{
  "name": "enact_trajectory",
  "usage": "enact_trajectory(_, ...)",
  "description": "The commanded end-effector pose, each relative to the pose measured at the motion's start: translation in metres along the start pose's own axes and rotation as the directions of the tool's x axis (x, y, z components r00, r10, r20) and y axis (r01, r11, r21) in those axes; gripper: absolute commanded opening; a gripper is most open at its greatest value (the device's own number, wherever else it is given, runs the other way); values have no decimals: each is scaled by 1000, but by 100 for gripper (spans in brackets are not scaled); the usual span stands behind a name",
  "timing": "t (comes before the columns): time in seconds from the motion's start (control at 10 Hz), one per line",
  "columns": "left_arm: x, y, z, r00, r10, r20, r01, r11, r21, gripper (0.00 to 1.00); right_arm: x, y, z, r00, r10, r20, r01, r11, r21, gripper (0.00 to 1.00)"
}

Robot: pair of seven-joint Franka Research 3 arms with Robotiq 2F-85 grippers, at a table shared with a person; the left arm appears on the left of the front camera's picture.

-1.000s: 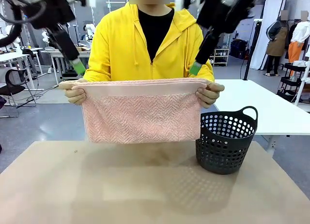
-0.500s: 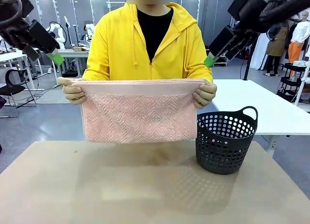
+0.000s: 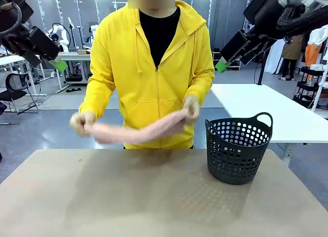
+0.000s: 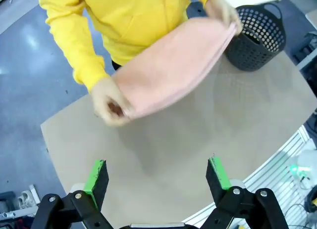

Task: Fold the towel.
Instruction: Release the end of the 100 cm Hotel Towel you were holding, then pick up the 100 cm Hotel Towel and place it on the left side of the table.

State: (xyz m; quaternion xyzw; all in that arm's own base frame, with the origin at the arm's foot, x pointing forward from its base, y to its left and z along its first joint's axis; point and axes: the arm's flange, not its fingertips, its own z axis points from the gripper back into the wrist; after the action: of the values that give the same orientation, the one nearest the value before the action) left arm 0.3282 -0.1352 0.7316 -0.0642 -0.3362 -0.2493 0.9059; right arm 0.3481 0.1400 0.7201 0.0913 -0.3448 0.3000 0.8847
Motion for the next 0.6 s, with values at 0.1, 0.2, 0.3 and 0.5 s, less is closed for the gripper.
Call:
enact_trajectory(0.1,3,0,3,1000,7,-10,-7,1000,-2,100,2,-2,1,1000,3,-12,-3,1000,-1,100)
enact_trajectory(0.2,3,0,3,1000,7,-10,-7,1000,-2,100,2,-2,1,1000,3,-12,-3,1000,-1,100)
enact_trajectory(0.3,3,0,3,1000,7,-10,-7,1000,-2,100,2,-2,1,1000,3,-12,-3,1000,-1,100)
enact_trajectory(0.5,3,0,3,1000,7,-10,-7,1000,-2,100,2,-2,1,1000,3,-12,-3,1000,-1,100)
